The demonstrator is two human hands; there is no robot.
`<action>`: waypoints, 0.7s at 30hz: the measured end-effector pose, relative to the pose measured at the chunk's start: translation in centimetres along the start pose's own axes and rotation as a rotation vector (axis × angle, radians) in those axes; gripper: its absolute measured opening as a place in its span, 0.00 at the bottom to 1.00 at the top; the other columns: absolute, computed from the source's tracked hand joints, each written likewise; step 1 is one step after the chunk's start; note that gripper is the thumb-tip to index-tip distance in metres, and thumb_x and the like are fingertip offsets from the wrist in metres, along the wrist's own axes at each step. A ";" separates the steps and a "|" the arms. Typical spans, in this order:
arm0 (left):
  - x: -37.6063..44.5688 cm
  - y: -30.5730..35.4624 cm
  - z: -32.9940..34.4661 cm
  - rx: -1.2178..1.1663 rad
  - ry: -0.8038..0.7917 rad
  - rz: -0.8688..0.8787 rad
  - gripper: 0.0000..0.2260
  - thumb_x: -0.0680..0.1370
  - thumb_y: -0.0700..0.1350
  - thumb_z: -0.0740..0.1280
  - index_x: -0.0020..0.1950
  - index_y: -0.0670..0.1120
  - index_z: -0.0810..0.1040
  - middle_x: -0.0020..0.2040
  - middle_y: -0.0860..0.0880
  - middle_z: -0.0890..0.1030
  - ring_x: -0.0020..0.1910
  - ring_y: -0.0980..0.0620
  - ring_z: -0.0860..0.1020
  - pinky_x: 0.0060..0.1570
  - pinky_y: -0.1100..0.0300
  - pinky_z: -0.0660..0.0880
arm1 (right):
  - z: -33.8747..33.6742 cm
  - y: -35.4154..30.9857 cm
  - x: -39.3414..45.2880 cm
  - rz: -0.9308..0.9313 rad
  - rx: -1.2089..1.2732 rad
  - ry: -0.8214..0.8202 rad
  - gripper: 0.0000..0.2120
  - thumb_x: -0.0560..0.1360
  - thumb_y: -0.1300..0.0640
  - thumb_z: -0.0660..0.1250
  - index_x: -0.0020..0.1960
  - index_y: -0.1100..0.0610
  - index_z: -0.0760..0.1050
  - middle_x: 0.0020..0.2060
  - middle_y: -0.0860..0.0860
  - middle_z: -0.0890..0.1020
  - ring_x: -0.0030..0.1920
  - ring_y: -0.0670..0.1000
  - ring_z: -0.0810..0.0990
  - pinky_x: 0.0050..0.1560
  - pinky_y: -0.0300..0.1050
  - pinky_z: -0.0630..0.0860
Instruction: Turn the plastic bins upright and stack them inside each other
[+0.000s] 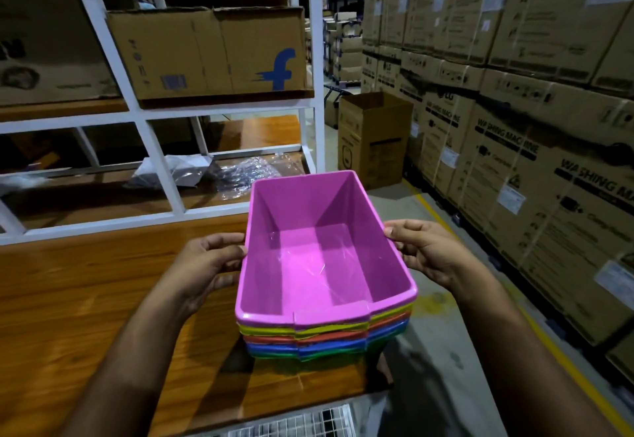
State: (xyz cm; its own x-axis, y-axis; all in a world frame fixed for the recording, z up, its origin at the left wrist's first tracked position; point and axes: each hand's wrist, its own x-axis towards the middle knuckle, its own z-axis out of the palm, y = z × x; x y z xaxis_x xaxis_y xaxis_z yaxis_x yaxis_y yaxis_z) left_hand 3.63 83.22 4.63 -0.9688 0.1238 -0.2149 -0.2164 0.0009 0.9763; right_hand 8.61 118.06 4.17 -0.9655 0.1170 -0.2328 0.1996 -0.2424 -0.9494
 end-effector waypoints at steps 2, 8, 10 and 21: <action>-0.6 0.2 0.2 0.016 0.014 0.028 0.13 0.75 0.33 0.68 0.59 0.41 0.78 0.40 0.45 0.84 0.36 0.54 0.83 0.34 0.58 0.80 | 0.0 -0.2 -0.3 -0.025 -0.038 -0.007 0.17 0.69 0.64 0.72 0.57 0.66 0.79 0.49 0.64 0.82 0.40 0.53 0.81 0.38 0.43 0.83; -3.4 0.5 1.4 0.269 0.057 0.178 0.12 0.78 0.35 0.66 0.60 0.44 0.79 0.52 0.43 0.85 0.47 0.50 0.84 0.40 0.60 0.80 | 1.0 -1.1 -2.2 -0.224 -0.672 0.078 0.18 0.73 0.54 0.72 0.62 0.53 0.77 0.56 0.53 0.81 0.48 0.52 0.83 0.41 0.47 0.81; -4.4 0.4 2.0 0.342 0.061 0.242 0.12 0.79 0.37 0.65 0.61 0.45 0.79 0.52 0.47 0.85 0.50 0.52 0.84 0.43 0.62 0.80 | 2.0 -1.2 -3.0 -0.335 -1.061 0.115 0.23 0.73 0.48 0.71 0.67 0.49 0.73 0.60 0.48 0.77 0.55 0.50 0.79 0.51 0.47 0.77; -10.2 -2.4 -2.6 0.884 0.241 0.478 0.23 0.79 0.56 0.61 0.72 0.50 0.70 0.66 0.50 0.76 0.65 0.54 0.73 0.56 0.54 0.75 | 8.7 0.8 -5.9 -0.602 -1.526 -0.001 0.30 0.74 0.37 0.57 0.69 0.53 0.71 0.68 0.55 0.73 0.69 0.57 0.69 0.69 0.56 0.66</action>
State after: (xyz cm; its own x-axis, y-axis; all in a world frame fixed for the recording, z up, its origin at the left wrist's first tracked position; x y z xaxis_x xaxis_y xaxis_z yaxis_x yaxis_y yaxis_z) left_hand 13.67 79.33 4.44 -0.9497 0.1009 0.2964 0.2696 0.7449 0.6103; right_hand 12.98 108.83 6.62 -0.9606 -0.1633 0.2248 -0.2122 0.9534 -0.2143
